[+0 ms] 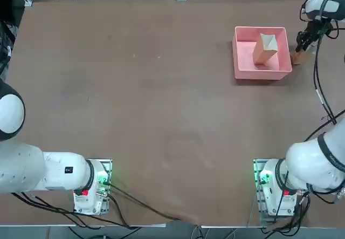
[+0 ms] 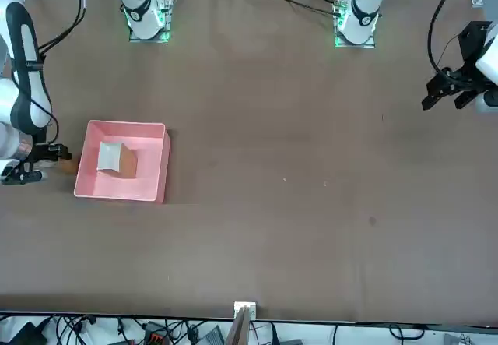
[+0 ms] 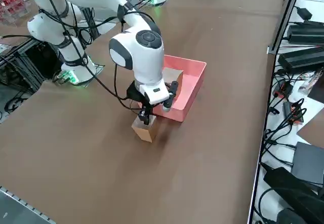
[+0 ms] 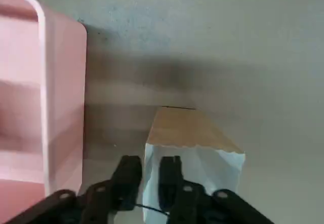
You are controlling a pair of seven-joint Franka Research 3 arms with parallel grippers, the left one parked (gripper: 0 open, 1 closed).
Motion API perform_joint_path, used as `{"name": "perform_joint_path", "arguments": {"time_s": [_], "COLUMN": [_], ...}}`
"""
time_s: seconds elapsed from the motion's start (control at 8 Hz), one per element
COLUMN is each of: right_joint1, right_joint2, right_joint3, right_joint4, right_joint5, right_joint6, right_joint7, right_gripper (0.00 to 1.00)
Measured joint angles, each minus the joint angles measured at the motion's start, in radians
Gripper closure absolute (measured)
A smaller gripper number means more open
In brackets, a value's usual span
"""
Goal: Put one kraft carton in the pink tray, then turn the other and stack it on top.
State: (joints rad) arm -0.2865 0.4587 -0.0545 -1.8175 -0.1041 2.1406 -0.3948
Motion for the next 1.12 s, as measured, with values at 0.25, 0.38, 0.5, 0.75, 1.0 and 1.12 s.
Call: {"name": "perform_joint_path", "arguments": {"time_s": [0.25,0.38,0.5,0.75,1.0,1.12], "right_joint1": [0.001,0.002,0.002,0.018,0.097,0.142], "right_joint2": [-0.001,-0.005,-0.014,-0.058,-0.111,-0.128], "right_joint3": [0.002,0.004,0.008,0.020,0.026,0.028], "right_joint4": [0.002,0.007,0.022,0.098,0.225,0.288], "right_joint5": [-0.003,-0.006,-0.009,-0.037,-0.045,-0.045], "right_joint6": [-0.001,-0.004,-0.031,-0.197,-0.441,-0.551], "right_joint7": [-0.009,-0.032,-0.061,-0.096,-0.097,-0.096], "right_gripper": [0.98,0.98,0.98,0.98,0.98,0.98]}}
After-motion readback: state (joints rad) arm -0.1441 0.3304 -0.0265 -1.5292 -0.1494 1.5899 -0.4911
